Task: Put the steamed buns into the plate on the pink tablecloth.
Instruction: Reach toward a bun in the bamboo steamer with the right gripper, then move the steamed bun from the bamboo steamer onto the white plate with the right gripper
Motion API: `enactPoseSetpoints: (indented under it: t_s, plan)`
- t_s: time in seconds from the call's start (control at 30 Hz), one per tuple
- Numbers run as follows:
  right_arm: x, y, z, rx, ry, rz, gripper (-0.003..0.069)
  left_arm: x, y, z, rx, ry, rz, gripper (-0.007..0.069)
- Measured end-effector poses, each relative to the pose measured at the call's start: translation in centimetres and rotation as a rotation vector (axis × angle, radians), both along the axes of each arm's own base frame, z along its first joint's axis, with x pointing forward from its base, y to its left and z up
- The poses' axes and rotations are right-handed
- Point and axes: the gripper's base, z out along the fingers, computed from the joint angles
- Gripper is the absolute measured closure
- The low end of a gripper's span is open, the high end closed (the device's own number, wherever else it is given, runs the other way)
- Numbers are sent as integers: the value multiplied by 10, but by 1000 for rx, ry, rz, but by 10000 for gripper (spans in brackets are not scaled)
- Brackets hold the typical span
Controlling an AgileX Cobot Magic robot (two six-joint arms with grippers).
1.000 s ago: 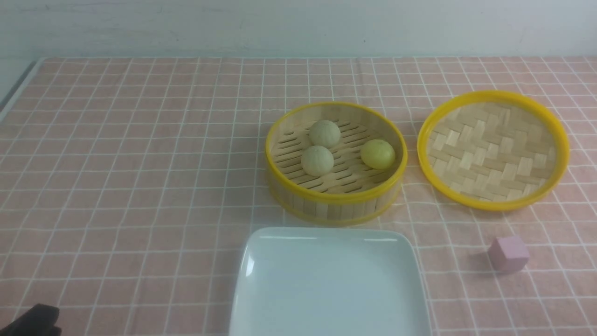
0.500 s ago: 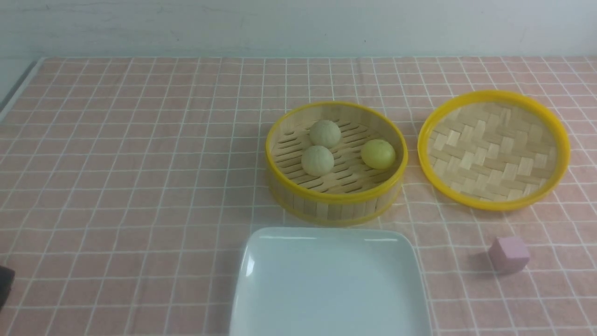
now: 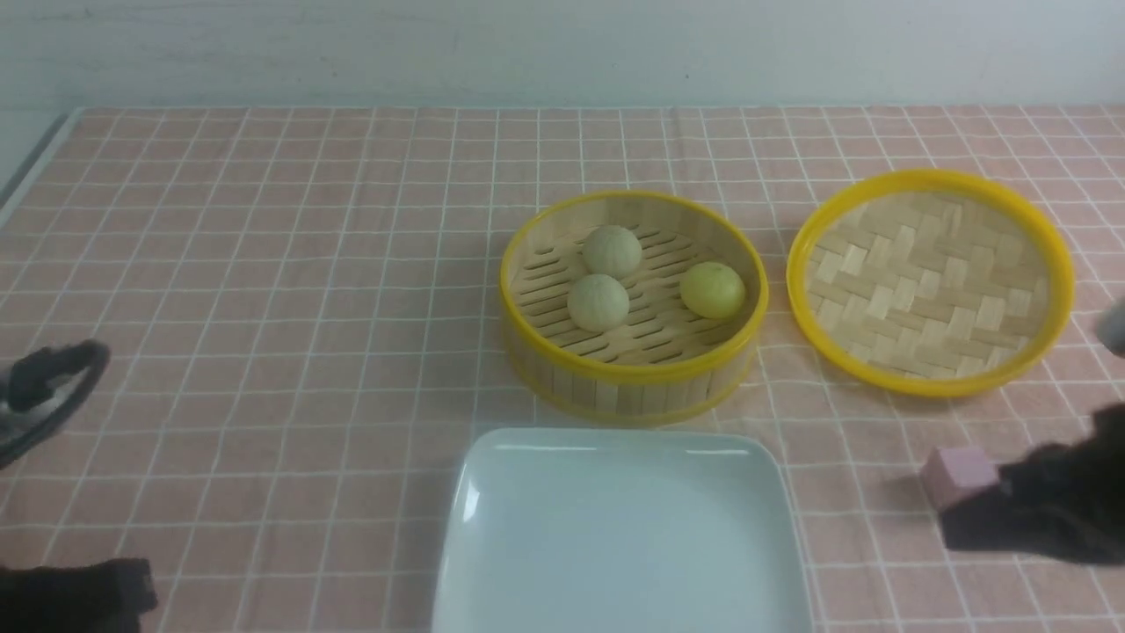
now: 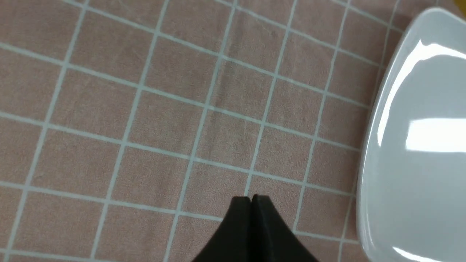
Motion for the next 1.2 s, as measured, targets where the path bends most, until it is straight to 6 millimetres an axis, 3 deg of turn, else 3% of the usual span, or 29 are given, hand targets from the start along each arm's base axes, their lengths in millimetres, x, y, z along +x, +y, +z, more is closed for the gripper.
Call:
enactPoseSetpoints:
  t_s: [0.13,0.2,0.3,0.4,0.57,0.77,0.83,0.9,0.97,1.0,1.07,1.13,1.2]
  plan:
    - [56,36,-2,4,-32,128,553,7,-2,-3,-5,17,-31,623]
    - [95,57,-4,-34,-61,181,479,9,-2,-4,-10,13,-32,623]
    - [128,70,-6,-80,-76,194,432,9,-2,-4,-9,11,-35,623]
    - [182,82,-11,-200,-89,171,403,9,-2,-3,-12,8,-34,623]
    - [231,91,-18,-387,-69,136,398,9,-2,-3,-14,8,-30,615]
    - [259,110,-54,-521,-21,172,413,9,-2,-3,-14,8,-29,603]
    - [263,115,-62,-534,-4,181,444,9,-2,-3,-14,8,-29,600]
    - [263,118,-63,-547,16,196,538,9,-2,-3,-15,6,-26,595]
    - [261,118,-55,-550,16,199,606,10,-2,-3,-15,3,-25,594]
    - [256,119,-41,-546,1,202,647,10,-2,-2,-14,-5,-23,592]
    - [244,120,-19,-531,-22,205,653,11,-2,-2,-14,-14,-20,591]
    - [225,122,12,-501,-62,209,653,12,-2,-1,-15,-22,-17,589]
    - [187,126,46,-473,-94,219,653,12,-2,-1,-14,-29,-15,585]
